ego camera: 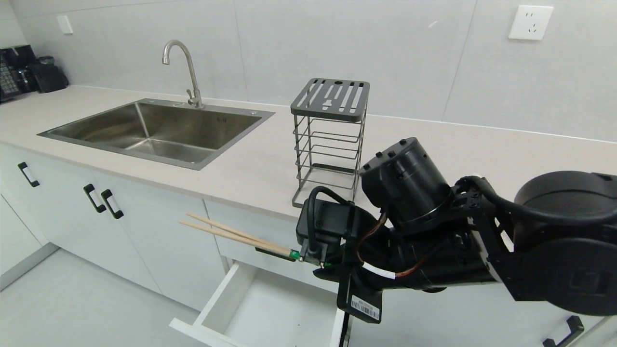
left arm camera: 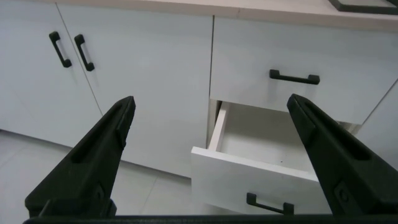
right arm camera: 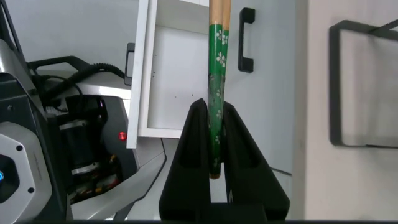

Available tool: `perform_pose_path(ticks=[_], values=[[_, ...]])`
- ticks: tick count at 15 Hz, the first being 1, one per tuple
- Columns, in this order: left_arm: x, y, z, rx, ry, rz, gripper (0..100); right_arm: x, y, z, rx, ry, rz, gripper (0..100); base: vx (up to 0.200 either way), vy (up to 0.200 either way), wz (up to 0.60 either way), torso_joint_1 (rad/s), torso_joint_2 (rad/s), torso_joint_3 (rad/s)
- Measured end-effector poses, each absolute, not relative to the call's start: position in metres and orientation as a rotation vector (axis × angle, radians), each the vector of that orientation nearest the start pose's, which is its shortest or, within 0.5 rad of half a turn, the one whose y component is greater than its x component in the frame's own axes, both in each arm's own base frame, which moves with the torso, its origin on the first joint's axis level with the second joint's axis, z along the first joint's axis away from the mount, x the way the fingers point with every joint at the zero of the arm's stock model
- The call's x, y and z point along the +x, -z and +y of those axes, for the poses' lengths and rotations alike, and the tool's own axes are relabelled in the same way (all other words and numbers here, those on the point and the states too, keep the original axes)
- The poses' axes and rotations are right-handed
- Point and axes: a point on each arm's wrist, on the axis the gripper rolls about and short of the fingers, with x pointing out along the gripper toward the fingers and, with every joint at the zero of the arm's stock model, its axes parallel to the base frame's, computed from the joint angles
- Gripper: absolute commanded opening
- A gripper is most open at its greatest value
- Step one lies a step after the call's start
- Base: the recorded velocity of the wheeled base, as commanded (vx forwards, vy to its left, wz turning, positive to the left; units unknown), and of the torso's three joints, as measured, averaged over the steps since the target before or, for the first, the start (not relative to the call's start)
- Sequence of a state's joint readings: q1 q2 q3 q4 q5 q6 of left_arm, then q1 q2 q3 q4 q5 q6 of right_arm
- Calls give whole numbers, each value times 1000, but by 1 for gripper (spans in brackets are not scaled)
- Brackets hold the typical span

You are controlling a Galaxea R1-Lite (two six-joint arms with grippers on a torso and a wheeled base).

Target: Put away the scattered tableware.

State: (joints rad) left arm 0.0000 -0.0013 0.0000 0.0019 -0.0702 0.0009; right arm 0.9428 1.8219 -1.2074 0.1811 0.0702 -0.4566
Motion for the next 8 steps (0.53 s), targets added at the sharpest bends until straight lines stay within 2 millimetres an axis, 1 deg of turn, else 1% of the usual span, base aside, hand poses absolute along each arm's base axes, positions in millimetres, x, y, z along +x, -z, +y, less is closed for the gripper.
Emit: perform_pose_path(ticks=[1, 2, 4, 5, 8], values=[[-23, -75, -2, 1, 71, 0, 100, 195, -178, 272, -747, -1127, 526, 0, 0, 0, 0, -232, 447, 207], [-23, -75, -2, 1, 70, 1, 100, 196, -177, 273, -748, -1129, 530, 0, 0, 0, 0, -129, 246, 115], [-23, -75, -2, 1, 71, 1, 100, 199, -174, 276, -748, -1133, 534, 0, 0, 0, 0, -54, 112, 61], [-23, -75, -2, 1, 71, -1, 100, 200, -173, 278, -748, -1133, 533, 0, 0, 0, 0, -129, 242, 115], [-23, -75, -2, 1, 71, 1, 100, 204, -168, 283, -754, -1133, 549, 0, 0, 0, 0, -170, 326, 142]])
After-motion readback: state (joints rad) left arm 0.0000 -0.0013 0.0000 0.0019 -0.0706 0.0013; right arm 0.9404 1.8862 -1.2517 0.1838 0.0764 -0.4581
